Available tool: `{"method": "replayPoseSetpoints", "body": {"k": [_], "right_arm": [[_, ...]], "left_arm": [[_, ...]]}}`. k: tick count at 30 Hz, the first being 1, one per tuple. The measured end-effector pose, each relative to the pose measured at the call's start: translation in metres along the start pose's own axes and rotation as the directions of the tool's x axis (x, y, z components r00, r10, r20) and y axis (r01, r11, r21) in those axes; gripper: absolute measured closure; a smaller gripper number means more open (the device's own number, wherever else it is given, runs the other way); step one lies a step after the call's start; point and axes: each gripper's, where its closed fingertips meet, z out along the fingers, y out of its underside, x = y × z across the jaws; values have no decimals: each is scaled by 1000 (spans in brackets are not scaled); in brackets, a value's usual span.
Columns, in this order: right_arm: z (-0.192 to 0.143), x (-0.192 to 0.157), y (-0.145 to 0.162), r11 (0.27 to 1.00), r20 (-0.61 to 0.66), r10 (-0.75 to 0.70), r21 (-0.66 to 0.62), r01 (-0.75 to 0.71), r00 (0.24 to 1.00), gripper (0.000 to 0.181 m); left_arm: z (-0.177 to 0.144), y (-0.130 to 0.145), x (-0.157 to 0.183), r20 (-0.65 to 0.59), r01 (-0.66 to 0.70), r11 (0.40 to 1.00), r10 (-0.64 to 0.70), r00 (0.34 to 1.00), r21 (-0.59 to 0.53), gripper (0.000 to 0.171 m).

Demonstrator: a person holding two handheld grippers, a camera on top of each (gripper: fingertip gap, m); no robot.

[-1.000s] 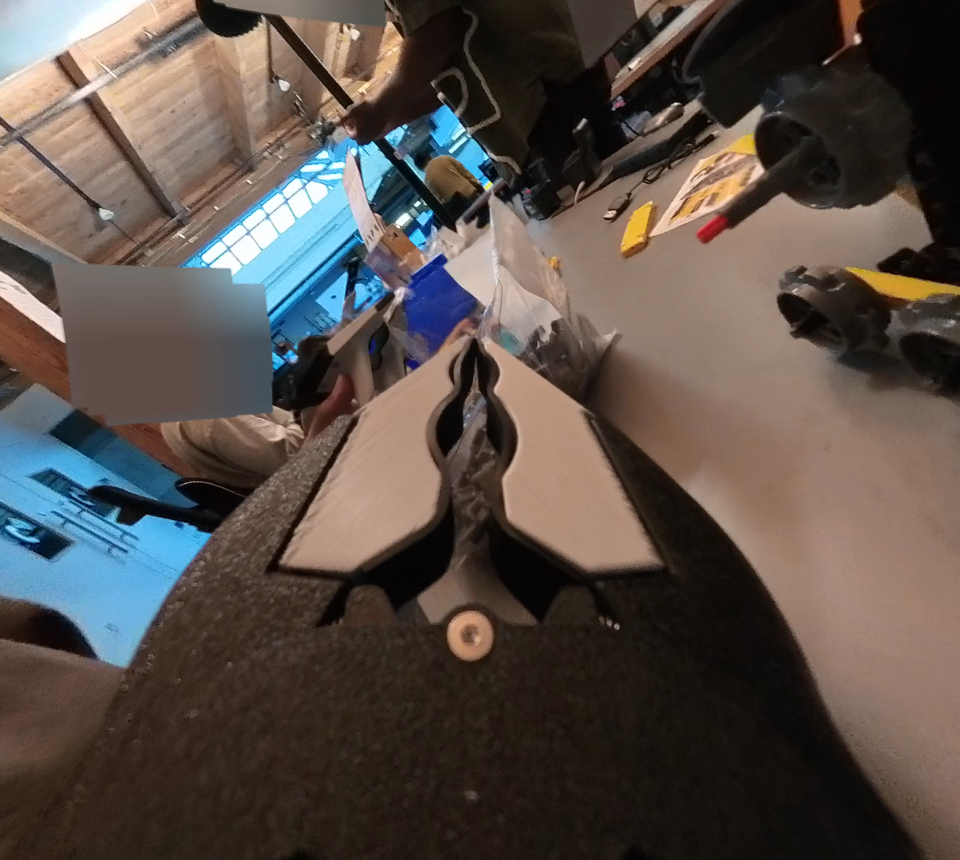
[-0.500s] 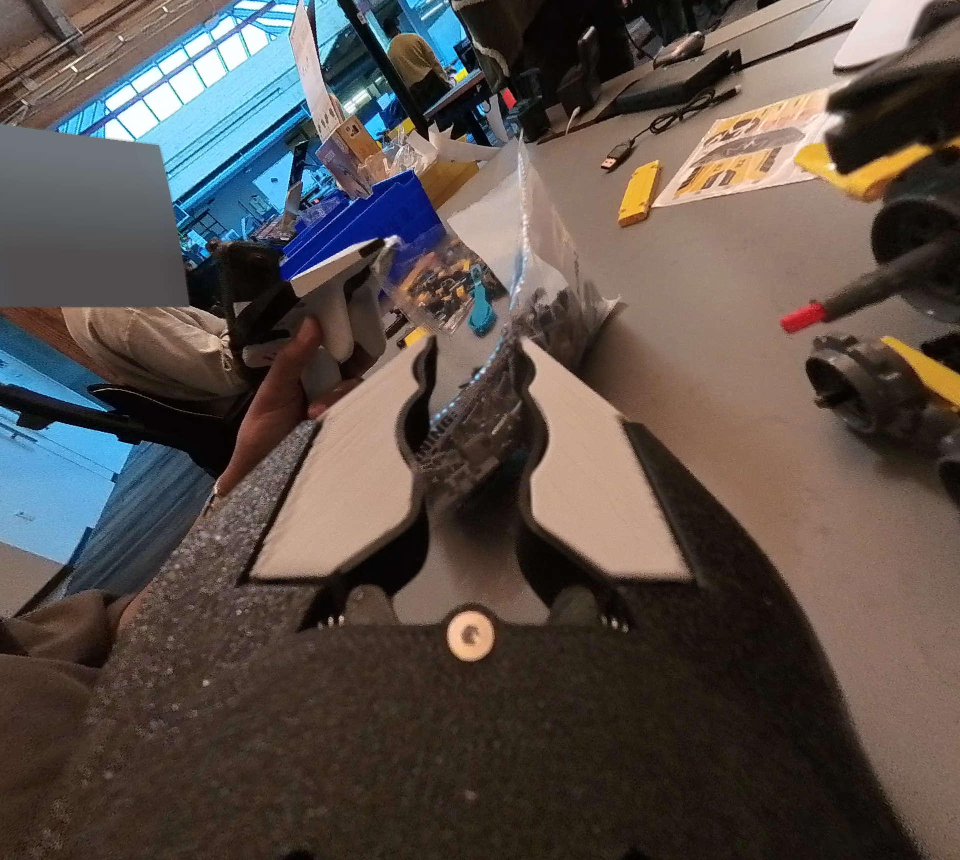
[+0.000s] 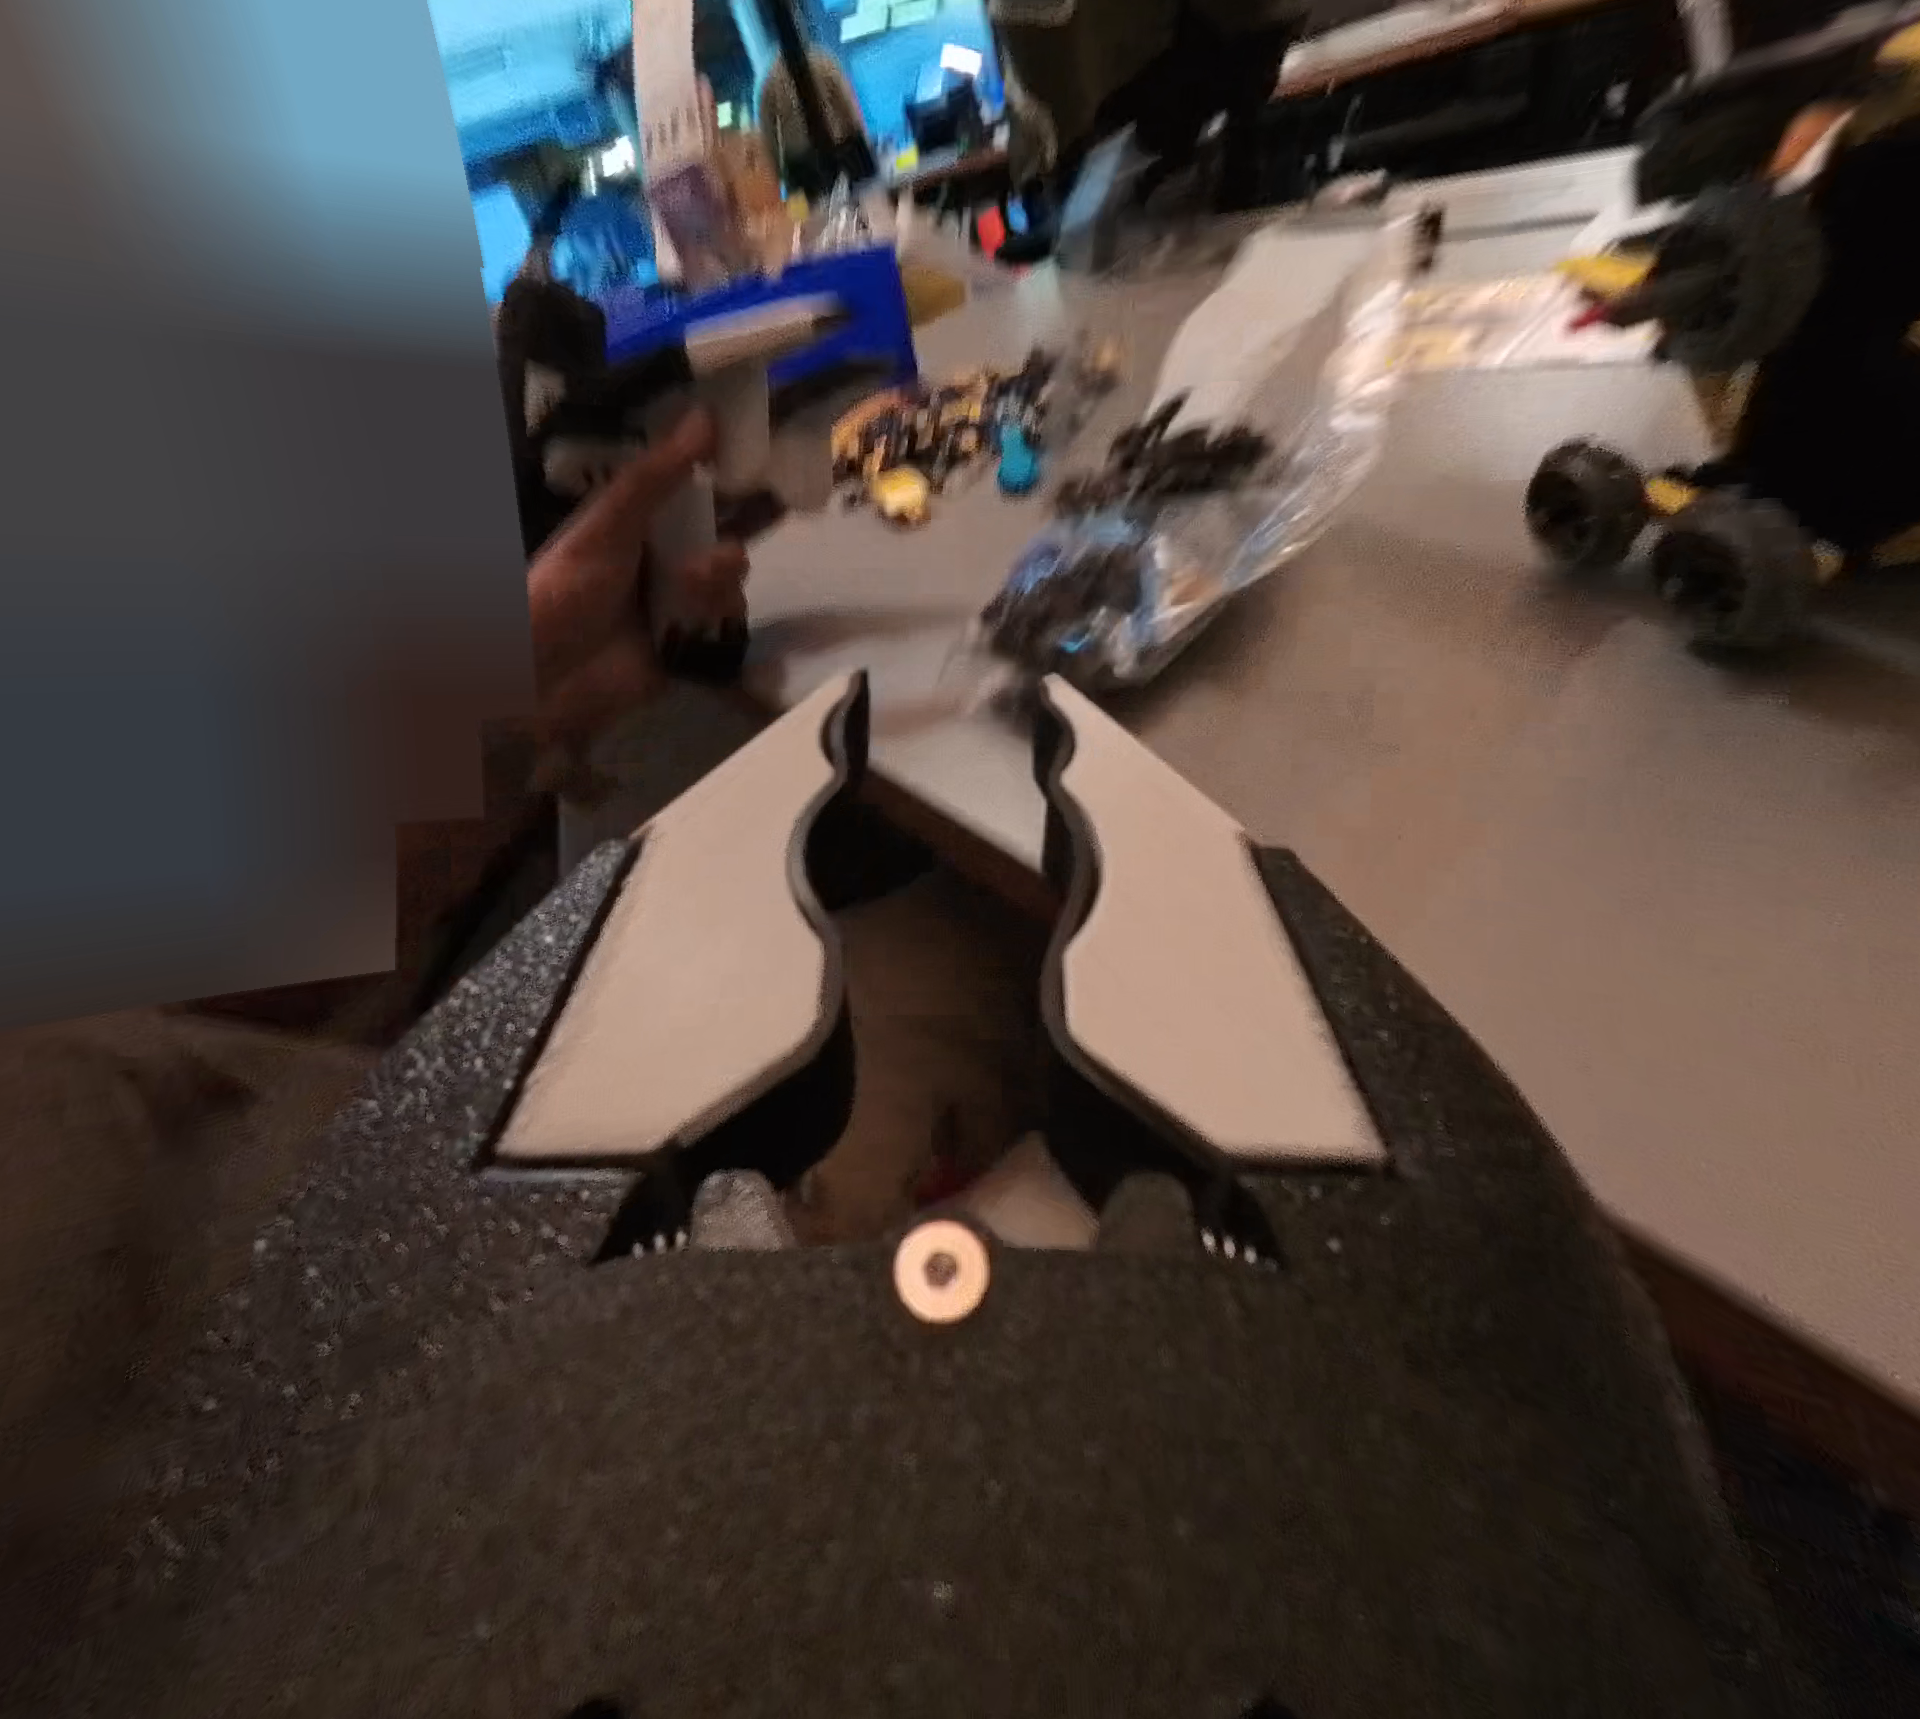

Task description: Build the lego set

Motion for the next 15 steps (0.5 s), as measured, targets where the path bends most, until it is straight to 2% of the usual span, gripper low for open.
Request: {"method": "replayPoseSetpoints", "body": {"k": [2,4,6,9,12,15], "right_arm": [[-3,-11,47,989,9,-12,-144,13,1000,153],[2,-19,101,945,38,71,-323,-55,997,153],[11,-25,142,878,57,185,-458,-138,981,151],[29,-26,176,810,60,233,-564,-159,971,154],[37,-37,205,727,108,203,-682,-75,973,157],[37,-57,227,649,192,193,-761,22,962,153]], "left_arm": [[-12,5,2,26,-18,1000,18,999,1,130],[-22,10,5,36,-17,1000,17,999,7,130],[-30,16,10,25,1,1000,-2,1000,17,131],[-39,31,24,-12,30,1000,-30,999,5,131],[-52,45,36,-22,11,1000,-11,1000,-12,131],[-67,52,42,-29,-3,1000,3,1000,-7,131]]}}
